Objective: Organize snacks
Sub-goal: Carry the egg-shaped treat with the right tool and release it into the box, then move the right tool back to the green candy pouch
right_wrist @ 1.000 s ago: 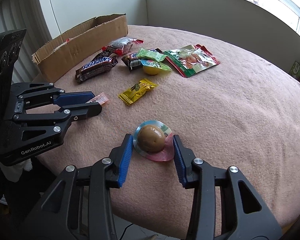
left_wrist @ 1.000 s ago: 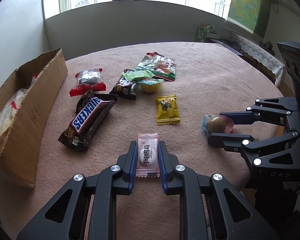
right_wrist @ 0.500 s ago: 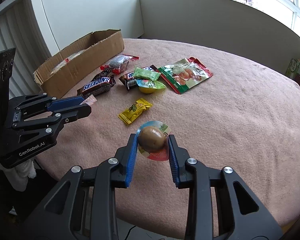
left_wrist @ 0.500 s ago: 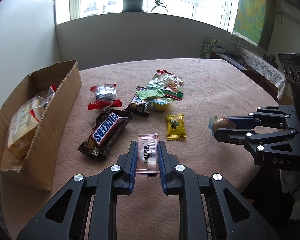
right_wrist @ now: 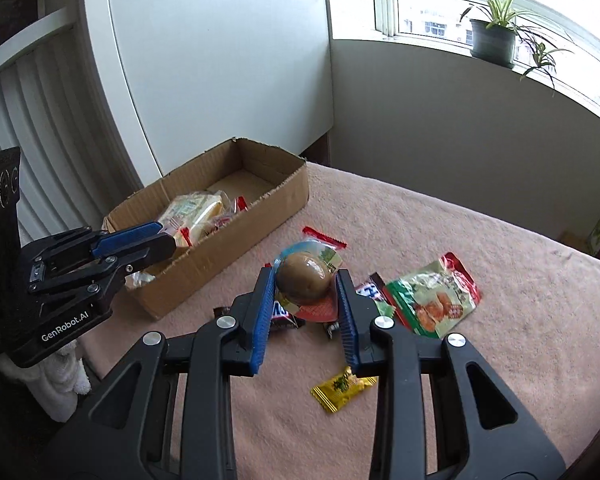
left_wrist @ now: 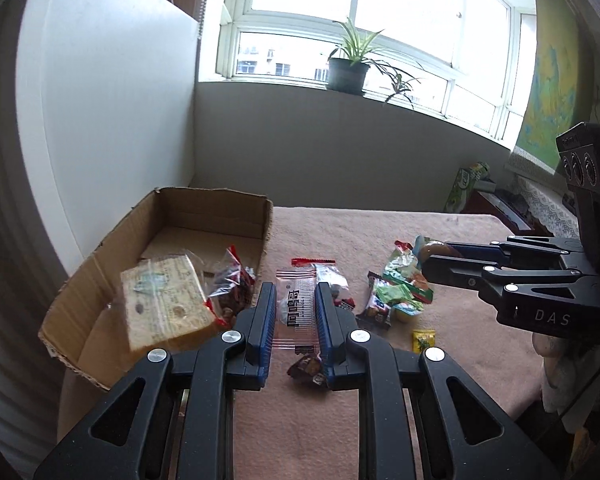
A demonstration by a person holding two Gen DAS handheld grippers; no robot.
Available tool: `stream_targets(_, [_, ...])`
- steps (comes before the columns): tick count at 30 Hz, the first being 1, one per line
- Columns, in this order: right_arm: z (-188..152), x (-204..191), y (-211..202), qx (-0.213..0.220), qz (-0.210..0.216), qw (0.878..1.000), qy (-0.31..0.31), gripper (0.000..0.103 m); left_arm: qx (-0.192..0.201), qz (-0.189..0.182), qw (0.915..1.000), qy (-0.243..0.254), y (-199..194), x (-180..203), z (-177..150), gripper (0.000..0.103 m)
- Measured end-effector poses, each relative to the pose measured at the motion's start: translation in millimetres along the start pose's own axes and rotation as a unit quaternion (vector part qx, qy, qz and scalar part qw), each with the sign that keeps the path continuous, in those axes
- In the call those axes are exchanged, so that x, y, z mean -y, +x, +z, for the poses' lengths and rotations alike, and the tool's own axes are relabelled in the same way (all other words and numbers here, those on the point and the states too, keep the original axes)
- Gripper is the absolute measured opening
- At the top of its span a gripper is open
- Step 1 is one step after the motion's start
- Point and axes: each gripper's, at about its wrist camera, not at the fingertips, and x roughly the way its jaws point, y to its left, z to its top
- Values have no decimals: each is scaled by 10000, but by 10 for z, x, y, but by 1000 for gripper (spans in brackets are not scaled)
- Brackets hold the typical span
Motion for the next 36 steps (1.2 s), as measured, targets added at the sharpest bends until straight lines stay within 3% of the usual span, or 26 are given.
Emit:
stream_targets(8, [534,-402,515,-62,457,9987,-211,31,44,495,9980,-388,18,-523,47,18])
stream_targets(22, [931,-742,1424,-435,411,9968,-522,32,-114,910,9935,-670,184,-972,39,18])
stream_targets(26, [967,-793,1558,-455,378,9966,-568,41,-194,1014,9921,-711,239,-1044,27,19])
stream_targets(28, [964,-814,1575,-432,366,9967,-575,50,-187,1026,9918,-736,237,-1054,23,19])
stream_targets(30, [963,-811,1561,-391,358,9971,-541,66,-170,1043,9917,-736,219,-1058,23,19])
stream_targets(36, [964,-794,1428,-322,351,9977,-488,67,-109,1075,9911,-781,137,-1049,32,27])
